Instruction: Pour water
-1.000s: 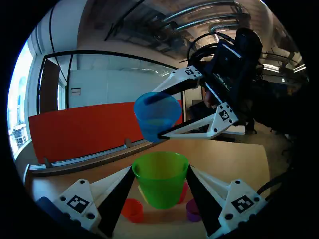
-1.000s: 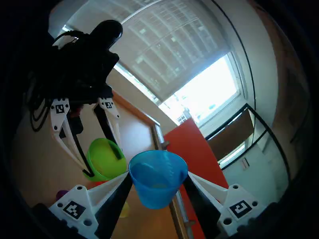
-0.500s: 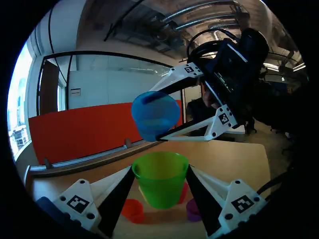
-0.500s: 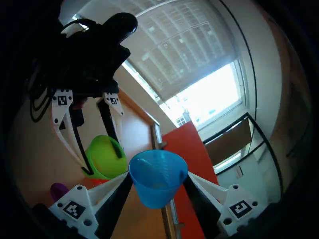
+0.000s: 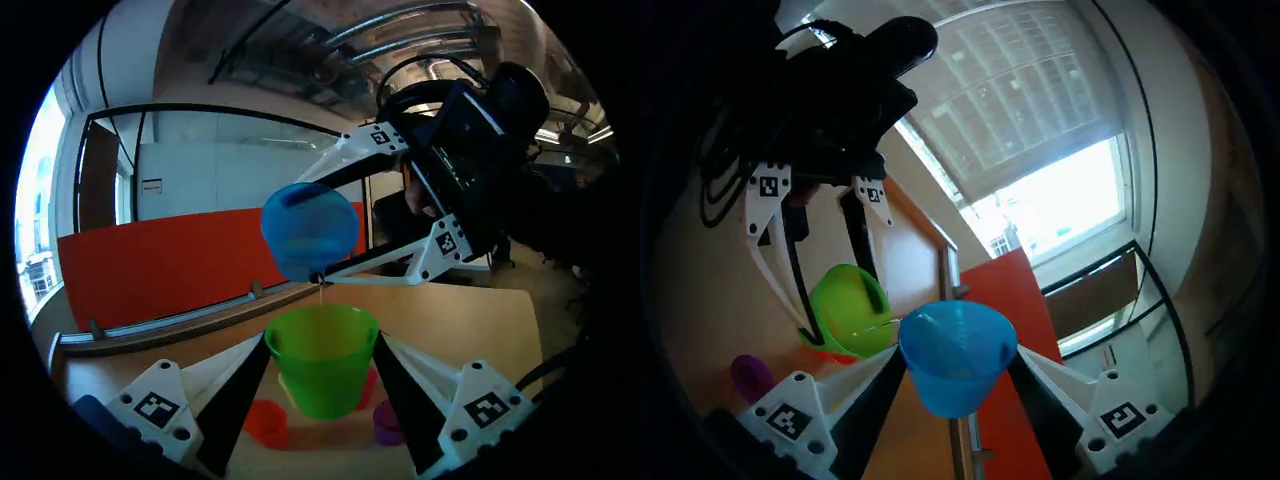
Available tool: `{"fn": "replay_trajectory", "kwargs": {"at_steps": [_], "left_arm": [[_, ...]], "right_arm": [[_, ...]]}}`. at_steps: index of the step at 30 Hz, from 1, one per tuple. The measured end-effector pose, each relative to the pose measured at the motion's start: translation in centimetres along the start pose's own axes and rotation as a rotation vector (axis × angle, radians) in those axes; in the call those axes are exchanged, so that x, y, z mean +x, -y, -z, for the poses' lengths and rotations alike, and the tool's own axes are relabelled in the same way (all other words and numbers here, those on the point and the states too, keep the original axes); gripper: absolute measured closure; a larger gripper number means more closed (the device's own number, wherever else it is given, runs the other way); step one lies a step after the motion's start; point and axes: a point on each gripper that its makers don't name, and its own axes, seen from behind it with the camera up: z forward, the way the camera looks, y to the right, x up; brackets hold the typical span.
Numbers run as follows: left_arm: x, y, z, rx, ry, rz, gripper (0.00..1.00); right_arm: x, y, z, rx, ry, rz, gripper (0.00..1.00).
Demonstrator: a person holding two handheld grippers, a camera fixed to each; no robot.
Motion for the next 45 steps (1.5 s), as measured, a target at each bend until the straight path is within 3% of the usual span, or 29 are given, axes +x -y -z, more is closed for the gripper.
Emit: {"fn": "replay_trajectory", "kwargs": {"at_steps": [45], "left_arm": [[0.11, -0.4, -0.05, -0.005, -0.003, -0.009, 0.12]], "right_arm": [[0.9, -0.89, 0.09, -0.03, -0.009, 0.124, 0.11]]}}
